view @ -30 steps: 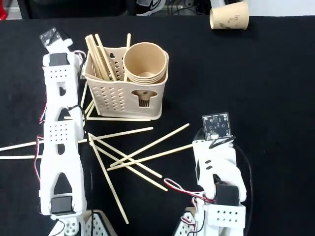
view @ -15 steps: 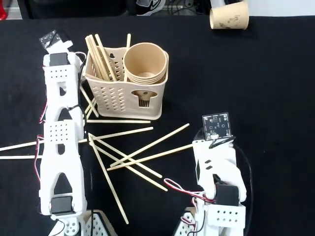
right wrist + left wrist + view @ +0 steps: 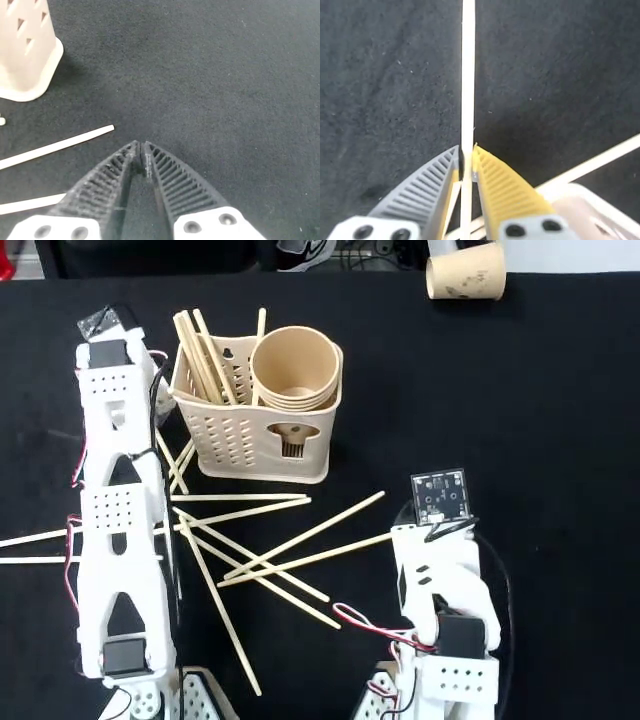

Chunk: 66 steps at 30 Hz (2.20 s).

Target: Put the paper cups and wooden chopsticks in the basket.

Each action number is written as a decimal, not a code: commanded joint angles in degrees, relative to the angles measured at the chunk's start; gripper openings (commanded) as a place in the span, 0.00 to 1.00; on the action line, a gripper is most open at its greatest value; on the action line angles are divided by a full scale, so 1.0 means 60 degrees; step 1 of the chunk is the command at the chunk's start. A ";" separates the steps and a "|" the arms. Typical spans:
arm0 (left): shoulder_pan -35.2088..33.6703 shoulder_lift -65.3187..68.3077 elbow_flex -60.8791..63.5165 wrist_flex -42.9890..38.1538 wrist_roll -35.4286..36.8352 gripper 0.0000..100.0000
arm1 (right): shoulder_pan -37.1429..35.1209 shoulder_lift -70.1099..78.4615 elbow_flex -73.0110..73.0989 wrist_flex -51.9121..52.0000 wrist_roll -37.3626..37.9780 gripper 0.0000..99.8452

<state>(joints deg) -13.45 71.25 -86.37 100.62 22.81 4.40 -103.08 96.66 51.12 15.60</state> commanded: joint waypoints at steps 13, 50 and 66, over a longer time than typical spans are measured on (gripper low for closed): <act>-0.0037 -0.6916 0.6586 -0.0015 -0.0308 0.03 | 0.0147 -0.0637 -0.0037 0.0015 0.0103 0.02; -0.0330 -2.7927 2.4564 -1.4022 0.0161 0.03 | 0.0147 -0.0637 -0.0037 0.0015 0.0103 0.02; 0.2689 -2.3853 2.4300 -1.8212 -0.3590 0.03 | 0.0132 -0.0623 -0.0037 0.0029 0.0103 0.02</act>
<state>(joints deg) 1.14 -84.44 64.75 -3.74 1.71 4.40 -103.08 96.66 51.12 15.60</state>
